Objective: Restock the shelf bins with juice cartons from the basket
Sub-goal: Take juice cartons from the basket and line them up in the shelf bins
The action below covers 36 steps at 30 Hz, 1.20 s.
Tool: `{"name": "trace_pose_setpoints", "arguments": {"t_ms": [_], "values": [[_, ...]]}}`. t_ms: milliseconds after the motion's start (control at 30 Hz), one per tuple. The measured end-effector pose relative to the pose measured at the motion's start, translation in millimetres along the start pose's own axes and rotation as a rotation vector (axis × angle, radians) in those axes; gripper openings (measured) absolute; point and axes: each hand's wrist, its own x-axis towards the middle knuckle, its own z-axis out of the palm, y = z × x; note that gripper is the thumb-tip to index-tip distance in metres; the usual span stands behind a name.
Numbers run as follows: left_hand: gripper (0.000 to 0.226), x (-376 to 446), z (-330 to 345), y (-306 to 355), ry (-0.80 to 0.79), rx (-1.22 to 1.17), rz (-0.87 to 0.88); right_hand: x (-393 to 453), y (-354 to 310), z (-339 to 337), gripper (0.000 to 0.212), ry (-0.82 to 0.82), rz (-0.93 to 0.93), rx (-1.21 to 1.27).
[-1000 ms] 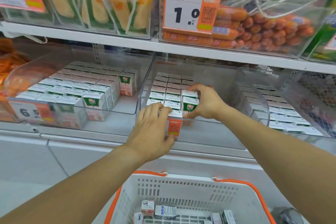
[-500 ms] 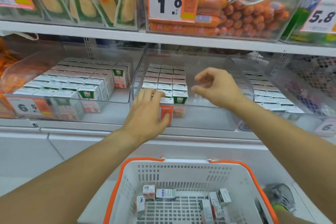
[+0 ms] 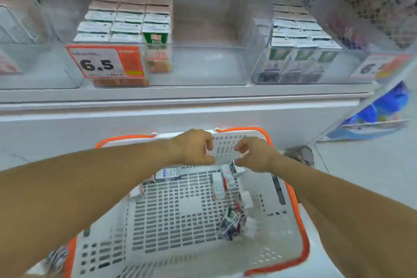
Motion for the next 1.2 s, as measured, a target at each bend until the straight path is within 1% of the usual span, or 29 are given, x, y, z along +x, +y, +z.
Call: {"name": "trace_pose_setpoints", "arguments": {"t_ms": [100,200,300,333,400,467,533,567,633,667,700,733,800,933,1000,1067,1100,1200], "values": [[0.047,37,64,-19,-0.052,-0.151,-0.159,27,24,32,0.048,-0.024,0.031,-0.079],[0.063,58,126,-37,-0.084,-0.37,-0.329,46,43,67,0.061,-0.052,0.049,-0.184],[0.075,78,166,-44,-0.056,-0.525,-0.389,57,55,88,0.074,-0.009,0.052,-0.289],[0.08,85,176,-44,-0.051,-0.557,-0.385,60,58,91,0.073,0.013,0.04,-0.306],[0.088,94,191,-41,-0.044,-0.603,-0.381,64,60,92,0.06,0.014,0.019,-0.366],[0.089,99,203,-37,-0.014,-0.621,-0.395,69,61,92,0.054,-0.006,0.028,-0.525],[0.084,99,215,-36,0.054,-0.581,-0.436,72,60,93,0.058,-0.014,0.065,-0.644],[0.08,98,220,-36,0.099,-0.578,-0.465,73,59,96,0.059,-0.027,0.058,-0.704],[0.071,93,224,-35,0.201,-0.654,-0.509,75,59,107,0.057,-0.062,0.001,-0.767],[0.066,91,224,-36,0.235,-0.716,-0.524,75,58,111,0.054,-0.07,-0.008,-0.743],[0.06,89,223,-38,0.255,-0.779,-0.537,74,55,110,0.051,-0.071,0.024,-0.679],[0.056,87,222,-41,0.249,-0.841,-0.558,72,53,106,0.047,-0.072,0.044,-0.606],[0.055,78,216,-52,0.212,-0.966,-0.601,66,48,94,0.043,-0.055,0.06,-0.479],[0.058,50,179,-65,0.093,-1.202,-0.589,44,39,49,0.04,-0.046,0.073,-0.32],[0.049,33,148,-63,-0.017,-1.292,-0.546,29,31,19,0.036,-0.09,0.091,-0.213],[0.031,16,116,-59,-0.131,-1.349,-0.453,8,18,-11,0.034,-0.133,0.108,-0.058],[0.026,8,101,-55,-0.165,-1.371,-0.394,-4,10,-24,0.033,-0.151,0.107,0.026],[0.045,-15,56,-40,-0.173,-1.439,-0.274,-40,-15,-59,0.033,-0.177,0.056,0.25]]}}
